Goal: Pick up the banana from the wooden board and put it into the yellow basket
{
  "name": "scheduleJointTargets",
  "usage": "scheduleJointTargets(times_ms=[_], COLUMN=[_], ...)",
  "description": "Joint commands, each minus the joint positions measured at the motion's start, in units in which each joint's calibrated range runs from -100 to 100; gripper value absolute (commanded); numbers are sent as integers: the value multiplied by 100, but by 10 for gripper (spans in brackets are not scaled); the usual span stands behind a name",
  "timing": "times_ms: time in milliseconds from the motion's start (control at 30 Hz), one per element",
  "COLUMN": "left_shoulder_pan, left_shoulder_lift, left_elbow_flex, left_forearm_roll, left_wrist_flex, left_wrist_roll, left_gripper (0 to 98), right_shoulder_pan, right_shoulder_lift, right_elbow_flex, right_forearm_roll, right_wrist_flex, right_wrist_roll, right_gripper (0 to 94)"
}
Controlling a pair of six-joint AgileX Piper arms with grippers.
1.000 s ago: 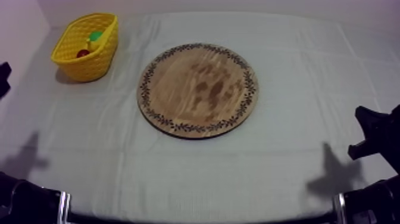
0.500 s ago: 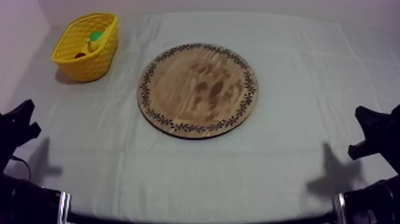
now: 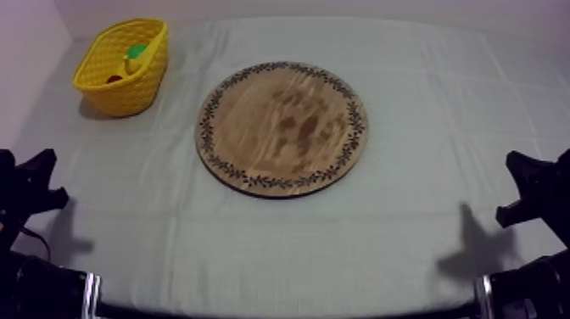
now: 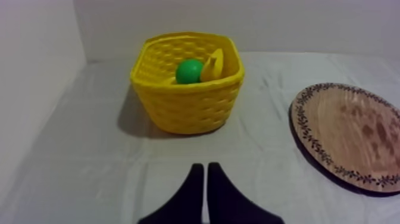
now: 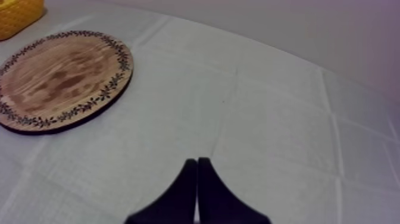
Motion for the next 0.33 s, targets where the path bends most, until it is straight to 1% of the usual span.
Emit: scheduleJointTargets(times_ms=[0,133,300], left_shoulder_pan=[3,6,7], left_shoulder_lift=[0,0,0], left_elbow_flex=[5,8,8], left_forearm_roll=[10,19,21], left_wrist_flex=[-1,-11,-8], left_wrist_roll=[-36,-122,-142], left_gripper=[0,0,0], right_shoulder_pan=[0,0,0], right_shoulder_lift=[0,0,0], right_elbow_flex=[-3,-3,-3], right_forearm_roll=[2,2,2], right_wrist_flex=[0,0,0], right_wrist_roll=[-1,-1,-1], right_gripper=[3,3,3])
